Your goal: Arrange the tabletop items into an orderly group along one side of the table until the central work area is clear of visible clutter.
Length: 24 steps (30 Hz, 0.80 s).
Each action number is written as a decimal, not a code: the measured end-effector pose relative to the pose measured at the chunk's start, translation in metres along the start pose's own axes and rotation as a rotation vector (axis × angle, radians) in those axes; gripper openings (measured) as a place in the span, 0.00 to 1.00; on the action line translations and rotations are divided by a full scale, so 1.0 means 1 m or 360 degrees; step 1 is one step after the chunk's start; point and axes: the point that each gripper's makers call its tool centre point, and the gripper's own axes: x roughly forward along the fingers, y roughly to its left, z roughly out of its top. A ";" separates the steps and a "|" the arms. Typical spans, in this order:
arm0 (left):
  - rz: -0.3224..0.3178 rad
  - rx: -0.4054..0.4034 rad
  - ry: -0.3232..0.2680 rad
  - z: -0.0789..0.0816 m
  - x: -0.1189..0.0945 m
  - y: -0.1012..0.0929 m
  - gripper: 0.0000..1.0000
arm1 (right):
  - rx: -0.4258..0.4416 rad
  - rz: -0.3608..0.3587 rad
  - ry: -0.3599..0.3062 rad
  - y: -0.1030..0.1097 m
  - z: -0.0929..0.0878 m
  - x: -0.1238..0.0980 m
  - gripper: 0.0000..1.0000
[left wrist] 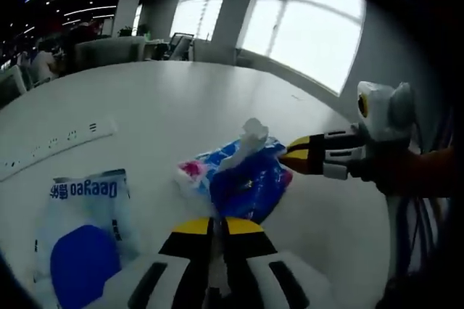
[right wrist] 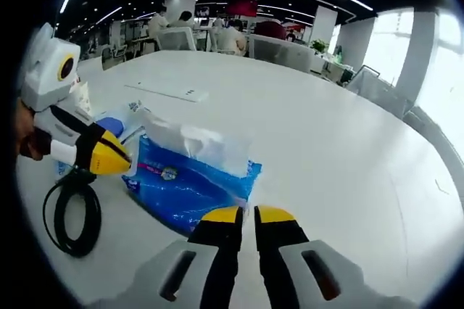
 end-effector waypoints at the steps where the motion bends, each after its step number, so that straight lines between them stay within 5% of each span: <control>1: 0.0002 0.0000 0.0005 0.000 -0.001 0.000 0.06 | 0.0002 -0.0002 -0.0002 0.000 0.001 -0.001 0.06; 8: 0.0023 -0.0030 0.0020 0.001 -0.011 0.005 0.07 | 0.0064 -0.0006 -0.0076 -0.001 0.014 -0.015 0.14; 17: 0.0085 -0.0015 0.0013 0.011 -0.038 0.011 0.20 | 0.0109 0.0064 -0.0152 0.009 0.026 -0.028 0.31; 24: 0.0199 -0.0070 -0.0071 0.019 -0.072 0.013 0.30 | 0.0110 0.0160 -0.0242 0.022 0.042 -0.036 0.43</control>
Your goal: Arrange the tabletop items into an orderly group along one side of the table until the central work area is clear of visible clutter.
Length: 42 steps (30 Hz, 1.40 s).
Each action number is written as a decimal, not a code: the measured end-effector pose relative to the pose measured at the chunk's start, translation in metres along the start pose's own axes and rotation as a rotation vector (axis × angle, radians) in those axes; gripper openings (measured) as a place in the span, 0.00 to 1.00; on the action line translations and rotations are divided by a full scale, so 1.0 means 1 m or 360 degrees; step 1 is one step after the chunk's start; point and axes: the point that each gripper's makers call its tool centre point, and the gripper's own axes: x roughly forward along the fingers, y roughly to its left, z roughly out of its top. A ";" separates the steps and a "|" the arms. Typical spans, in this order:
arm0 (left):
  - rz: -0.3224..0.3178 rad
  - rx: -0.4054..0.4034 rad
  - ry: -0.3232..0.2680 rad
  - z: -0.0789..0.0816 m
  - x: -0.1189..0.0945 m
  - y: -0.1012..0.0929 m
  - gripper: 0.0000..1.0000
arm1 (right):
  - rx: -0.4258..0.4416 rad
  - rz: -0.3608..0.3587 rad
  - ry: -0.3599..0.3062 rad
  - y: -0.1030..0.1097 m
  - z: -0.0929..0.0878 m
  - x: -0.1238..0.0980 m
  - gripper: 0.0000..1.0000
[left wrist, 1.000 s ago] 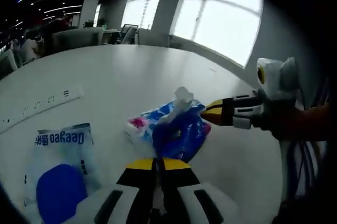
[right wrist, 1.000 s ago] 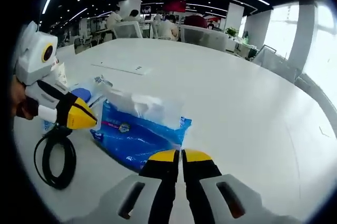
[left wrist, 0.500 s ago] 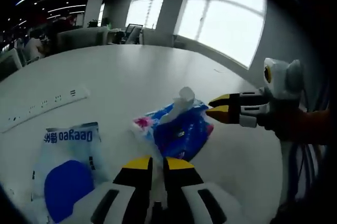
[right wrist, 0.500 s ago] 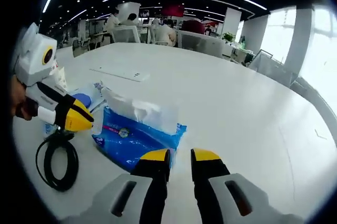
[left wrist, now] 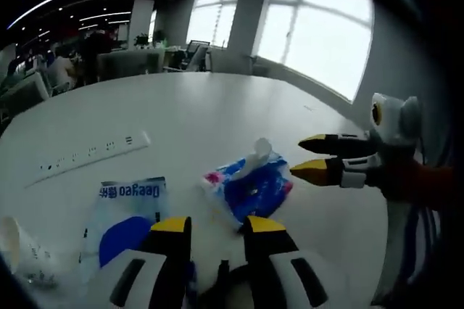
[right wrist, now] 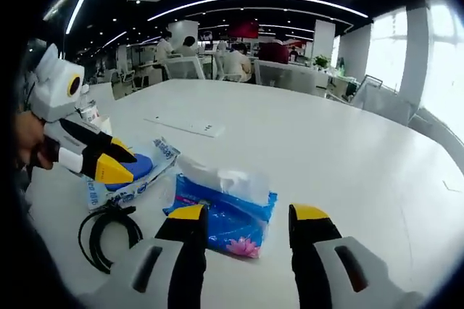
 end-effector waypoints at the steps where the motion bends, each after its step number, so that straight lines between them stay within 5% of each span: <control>1: 0.0016 0.0009 -0.0007 -0.001 -0.006 0.000 0.31 | 0.0007 0.0028 -0.0018 0.004 0.004 -0.001 0.45; 25: 0.0459 -0.0191 -0.0004 -0.060 -0.104 0.061 0.53 | -0.0108 0.0367 -0.0063 0.076 0.037 0.003 0.65; 37: 0.0476 -0.0463 0.0053 -0.101 -0.103 0.060 0.55 | -0.0314 0.0562 0.0025 0.098 0.047 0.026 0.68; 42: 0.0488 -0.0524 0.0034 -0.106 -0.100 0.059 0.55 | -0.0426 0.0636 0.0084 0.105 0.044 0.037 0.69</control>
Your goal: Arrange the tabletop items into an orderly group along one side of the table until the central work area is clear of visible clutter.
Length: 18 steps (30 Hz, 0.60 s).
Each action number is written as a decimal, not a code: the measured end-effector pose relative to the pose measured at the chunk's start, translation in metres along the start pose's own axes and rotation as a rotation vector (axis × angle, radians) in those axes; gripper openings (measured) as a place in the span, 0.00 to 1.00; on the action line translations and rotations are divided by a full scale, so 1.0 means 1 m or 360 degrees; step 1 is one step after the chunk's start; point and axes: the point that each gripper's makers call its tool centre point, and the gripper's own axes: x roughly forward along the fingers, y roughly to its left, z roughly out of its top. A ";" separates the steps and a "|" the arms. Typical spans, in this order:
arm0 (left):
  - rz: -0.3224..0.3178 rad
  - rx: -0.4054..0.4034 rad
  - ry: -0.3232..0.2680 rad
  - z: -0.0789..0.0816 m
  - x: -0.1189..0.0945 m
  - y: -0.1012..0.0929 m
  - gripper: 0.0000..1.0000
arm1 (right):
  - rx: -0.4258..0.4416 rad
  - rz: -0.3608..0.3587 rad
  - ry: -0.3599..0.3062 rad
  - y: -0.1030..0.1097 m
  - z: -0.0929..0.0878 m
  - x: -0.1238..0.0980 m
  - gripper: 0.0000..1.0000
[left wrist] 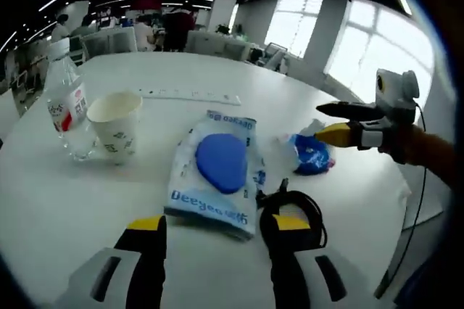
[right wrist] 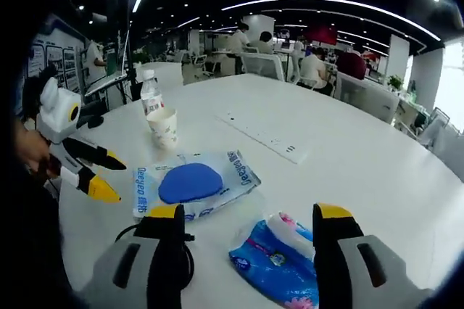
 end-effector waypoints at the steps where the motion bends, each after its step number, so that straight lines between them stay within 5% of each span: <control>1: -0.0003 -0.0022 -0.0005 0.000 0.001 -0.001 0.56 | -0.0018 0.0010 0.0018 0.000 0.000 0.001 0.69; 5: -0.0007 -0.0162 0.0006 -0.006 0.008 0.001 0.56 | -0.0050 0.0059 0.0049 -0.002 0.000 0.015 0.68; 18: -0.0038 -0.0285 0.0089 -0.016 0.022 0.004 0.51 | 0.0039 0.0135 0.0026 -0.004 0.009 0.055 0.56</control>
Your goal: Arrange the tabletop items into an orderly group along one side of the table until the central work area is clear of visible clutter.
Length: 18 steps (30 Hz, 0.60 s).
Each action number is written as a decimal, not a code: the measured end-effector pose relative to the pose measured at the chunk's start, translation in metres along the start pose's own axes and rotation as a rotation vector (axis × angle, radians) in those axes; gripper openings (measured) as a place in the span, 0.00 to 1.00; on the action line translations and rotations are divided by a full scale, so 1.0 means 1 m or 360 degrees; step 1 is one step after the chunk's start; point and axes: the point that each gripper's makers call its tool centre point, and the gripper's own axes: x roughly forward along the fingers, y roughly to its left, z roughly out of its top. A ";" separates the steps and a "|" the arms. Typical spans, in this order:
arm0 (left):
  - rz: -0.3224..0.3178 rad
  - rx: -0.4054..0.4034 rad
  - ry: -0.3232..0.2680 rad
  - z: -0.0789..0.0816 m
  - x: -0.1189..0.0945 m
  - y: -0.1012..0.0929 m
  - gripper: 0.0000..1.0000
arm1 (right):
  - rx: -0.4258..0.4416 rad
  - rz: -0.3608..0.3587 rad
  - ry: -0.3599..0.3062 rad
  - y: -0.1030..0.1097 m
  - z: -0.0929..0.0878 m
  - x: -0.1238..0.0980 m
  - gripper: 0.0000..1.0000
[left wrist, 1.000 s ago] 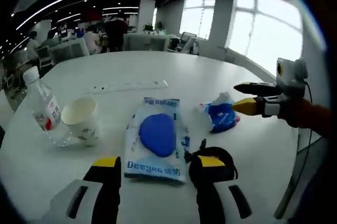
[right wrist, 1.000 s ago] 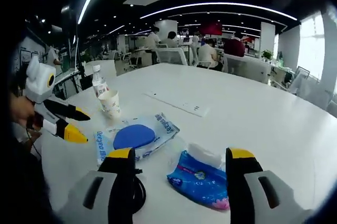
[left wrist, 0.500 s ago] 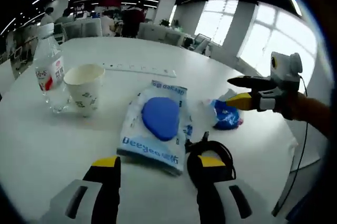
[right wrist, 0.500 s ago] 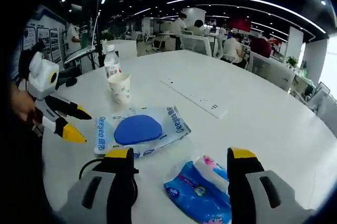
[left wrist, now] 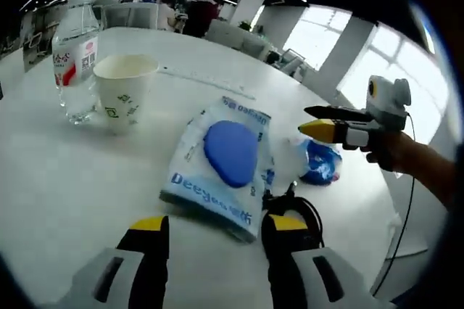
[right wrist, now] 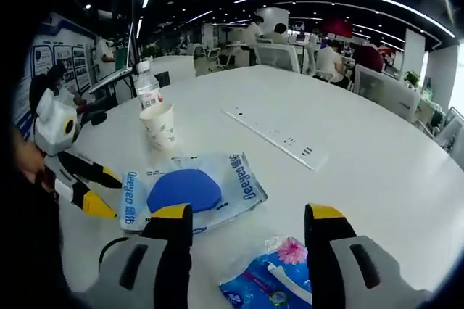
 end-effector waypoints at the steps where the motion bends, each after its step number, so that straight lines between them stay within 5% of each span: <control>1: -0.0002 -0.0005 0.0009 0.000 0.001 0.000 0.50 | 0.0016 0.0006 0.0001 -0.001 0.000 0.003 0.54; 18: -0.0004 0.0014 0.0060 -0.001 0.011 0.003 0.28 | 0.0151 0.0076 0.0037 -0.001 -0.001 0.052 0.40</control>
